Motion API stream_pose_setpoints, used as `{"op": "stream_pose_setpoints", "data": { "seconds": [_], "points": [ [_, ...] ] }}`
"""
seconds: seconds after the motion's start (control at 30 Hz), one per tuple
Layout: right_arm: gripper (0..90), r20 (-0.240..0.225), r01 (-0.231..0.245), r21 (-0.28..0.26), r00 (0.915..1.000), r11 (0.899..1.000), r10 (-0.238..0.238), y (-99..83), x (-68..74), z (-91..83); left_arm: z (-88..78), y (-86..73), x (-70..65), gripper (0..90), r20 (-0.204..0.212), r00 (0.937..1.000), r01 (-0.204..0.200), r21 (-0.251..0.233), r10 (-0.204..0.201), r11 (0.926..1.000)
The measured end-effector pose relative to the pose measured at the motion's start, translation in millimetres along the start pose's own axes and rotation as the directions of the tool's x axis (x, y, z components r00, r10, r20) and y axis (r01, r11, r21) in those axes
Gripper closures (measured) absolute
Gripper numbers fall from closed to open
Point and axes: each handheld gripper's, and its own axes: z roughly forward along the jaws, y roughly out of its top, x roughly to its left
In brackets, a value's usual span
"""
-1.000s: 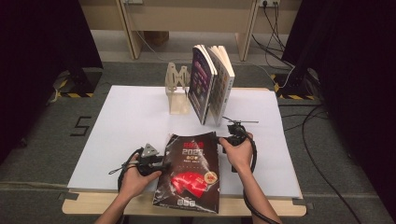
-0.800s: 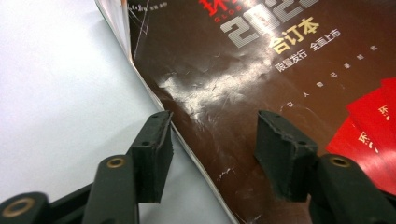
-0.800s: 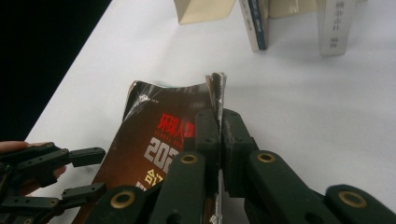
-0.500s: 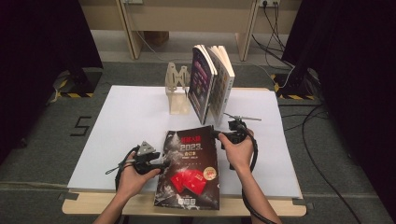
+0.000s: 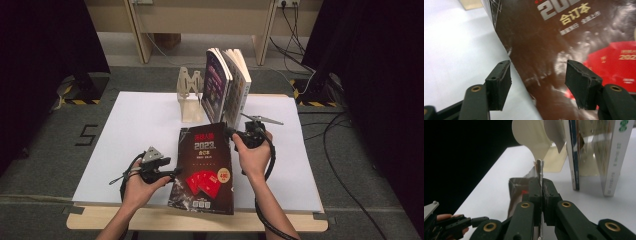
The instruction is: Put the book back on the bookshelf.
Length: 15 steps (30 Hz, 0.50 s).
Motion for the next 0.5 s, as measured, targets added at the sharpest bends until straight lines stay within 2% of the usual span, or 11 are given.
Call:
{"op": "stream_pose_setpoints", "data": {
  "seconds": [0.17,0.5],
  "points": [
    [87.8,0.000,0.007,-0.036,1.0000,0.999,-0.007,4.5,5.3,-0.4,0.7,7.7,-2.4,35.0,0.011,0.9999,0.004,-0.022,-0.004,0.9997],
    [87.8,0.020,0.018,-0.099,0.9997,0.995,-0.016,15.7,15.2,1.9,5.5,34.1,-13.3,34.9,0.036,0.9984,-0.043,-0.039,0.045,0.9983]
  ]
}}
